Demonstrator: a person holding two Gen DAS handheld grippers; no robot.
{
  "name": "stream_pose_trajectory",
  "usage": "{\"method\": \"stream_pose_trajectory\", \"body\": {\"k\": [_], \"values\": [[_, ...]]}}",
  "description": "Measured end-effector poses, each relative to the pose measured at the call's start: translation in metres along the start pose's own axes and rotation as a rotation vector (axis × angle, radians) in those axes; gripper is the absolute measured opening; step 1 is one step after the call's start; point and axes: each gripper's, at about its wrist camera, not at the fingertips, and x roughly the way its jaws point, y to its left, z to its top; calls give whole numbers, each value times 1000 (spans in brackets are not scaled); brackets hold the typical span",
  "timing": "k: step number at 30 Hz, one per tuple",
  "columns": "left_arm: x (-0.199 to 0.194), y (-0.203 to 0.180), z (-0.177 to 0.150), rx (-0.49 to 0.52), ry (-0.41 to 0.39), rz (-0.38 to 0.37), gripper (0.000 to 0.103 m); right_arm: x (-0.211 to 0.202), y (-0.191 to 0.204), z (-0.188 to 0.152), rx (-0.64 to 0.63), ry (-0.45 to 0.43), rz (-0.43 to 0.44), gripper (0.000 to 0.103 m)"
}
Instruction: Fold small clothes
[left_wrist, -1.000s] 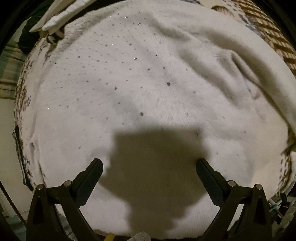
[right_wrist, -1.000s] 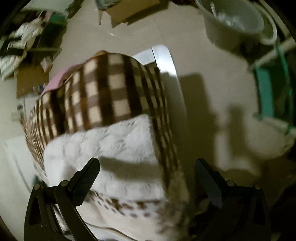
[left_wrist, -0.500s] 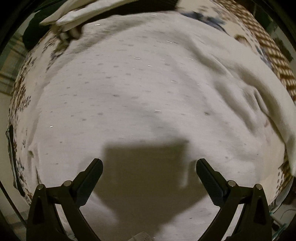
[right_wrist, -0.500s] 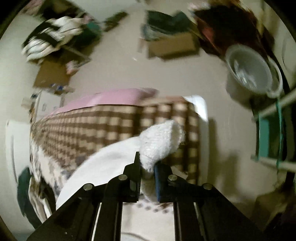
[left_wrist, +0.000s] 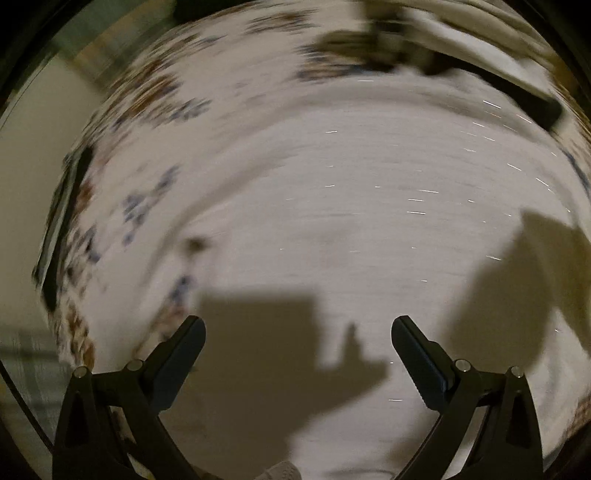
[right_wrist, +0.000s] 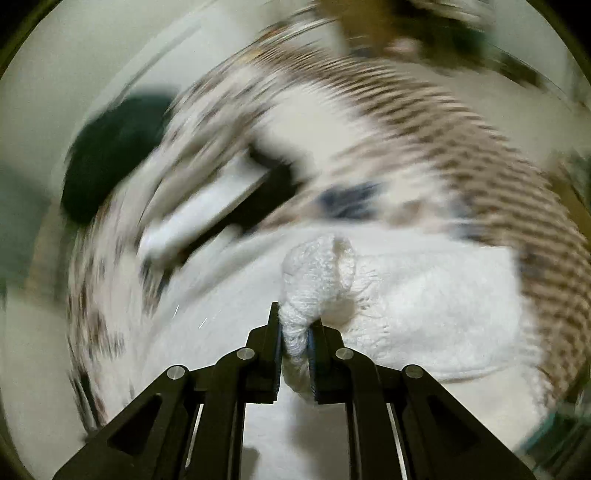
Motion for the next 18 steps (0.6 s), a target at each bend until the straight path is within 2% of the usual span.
{"method": "stream_pose_trajectory", "body": {"k": [3, 6, 9, 14, 18], "values": [[12, 46, -12, -92, 25, 38, 103, 70, 84, -35, -176, 96, -5, 12], [18, 75, -24, -155, 49, 63, 103, 123, 134, -77, -299, 179, -27, 12], [26, 99, -35, -208, 73, 76, 103, 158, 161, -110, -386, 222, -42, 12], [35, 116, -51, -252, 105, 83, 103, 177, 198, -152, -467, 260, -36, 12], [41, 122, -55, -276, 113, 77, 103, 182, 219, -167, -524, 276, -42, 13]]}}
